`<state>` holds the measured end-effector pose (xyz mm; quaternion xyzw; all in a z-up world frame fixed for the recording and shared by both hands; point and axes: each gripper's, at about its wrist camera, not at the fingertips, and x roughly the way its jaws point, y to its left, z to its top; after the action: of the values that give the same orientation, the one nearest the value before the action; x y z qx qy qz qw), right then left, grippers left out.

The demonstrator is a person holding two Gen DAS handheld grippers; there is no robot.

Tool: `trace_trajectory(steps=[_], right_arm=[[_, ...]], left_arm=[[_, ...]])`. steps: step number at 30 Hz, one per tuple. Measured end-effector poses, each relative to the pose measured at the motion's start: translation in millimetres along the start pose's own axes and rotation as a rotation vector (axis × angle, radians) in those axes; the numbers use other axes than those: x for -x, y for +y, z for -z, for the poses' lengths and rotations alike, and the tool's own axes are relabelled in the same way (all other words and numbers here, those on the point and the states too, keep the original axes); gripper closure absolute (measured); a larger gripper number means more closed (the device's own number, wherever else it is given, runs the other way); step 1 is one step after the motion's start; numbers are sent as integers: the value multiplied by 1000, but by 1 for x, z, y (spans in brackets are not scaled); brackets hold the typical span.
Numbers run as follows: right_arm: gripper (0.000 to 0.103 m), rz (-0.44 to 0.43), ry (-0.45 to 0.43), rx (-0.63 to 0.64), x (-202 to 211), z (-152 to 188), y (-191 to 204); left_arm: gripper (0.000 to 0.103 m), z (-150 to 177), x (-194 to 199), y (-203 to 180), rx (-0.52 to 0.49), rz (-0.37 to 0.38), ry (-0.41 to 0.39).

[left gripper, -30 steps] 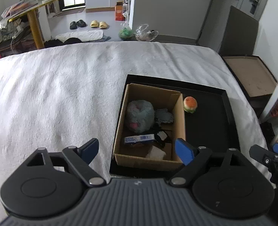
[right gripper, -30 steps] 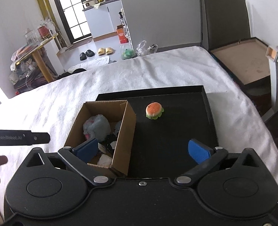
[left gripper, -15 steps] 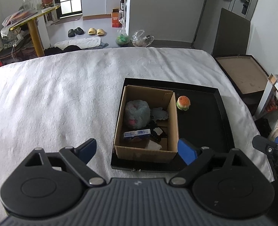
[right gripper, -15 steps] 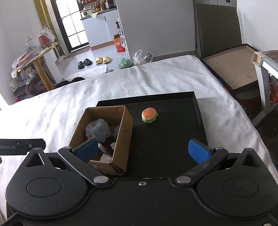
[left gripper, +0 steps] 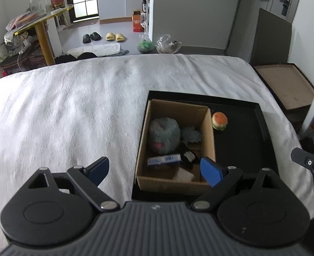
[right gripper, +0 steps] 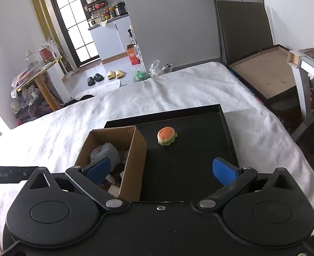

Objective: Organize soft objects
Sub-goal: 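Withdraw the right tool from the box toward the burger plush, then close the right tool on the burger plush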

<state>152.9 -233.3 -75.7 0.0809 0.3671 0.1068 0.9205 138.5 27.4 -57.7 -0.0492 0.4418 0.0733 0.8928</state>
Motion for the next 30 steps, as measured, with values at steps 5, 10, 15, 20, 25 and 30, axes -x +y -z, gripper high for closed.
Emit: trace_trajectory(steps=[5, 10, 15, 20, 25, 30], right_arm=[[10, -20, -11, 3, -26, 0, -10], [20, -48, 19, 8, -59, -3, -19], [24, -61, 44, 9, -89, -5, -26], [26, -79, 61, 20, -120, -7, -35], [26, -87, 82, 32, -144, -8, -42], [28, -120, 109, 28, -166, -9, -46]], left_arm=[[12, -3, -24, 1, 16, -20, 6], [14, -6, -47, -2, 8, -40, 27], [14, -7, -68, -3, 15, -68, 44], [17, -8, -89, -2, 24, -91, 68], [22, -10, -106, -1, 36, -111, 88], [29, -10, -121, -2, 41, -131, 109]])
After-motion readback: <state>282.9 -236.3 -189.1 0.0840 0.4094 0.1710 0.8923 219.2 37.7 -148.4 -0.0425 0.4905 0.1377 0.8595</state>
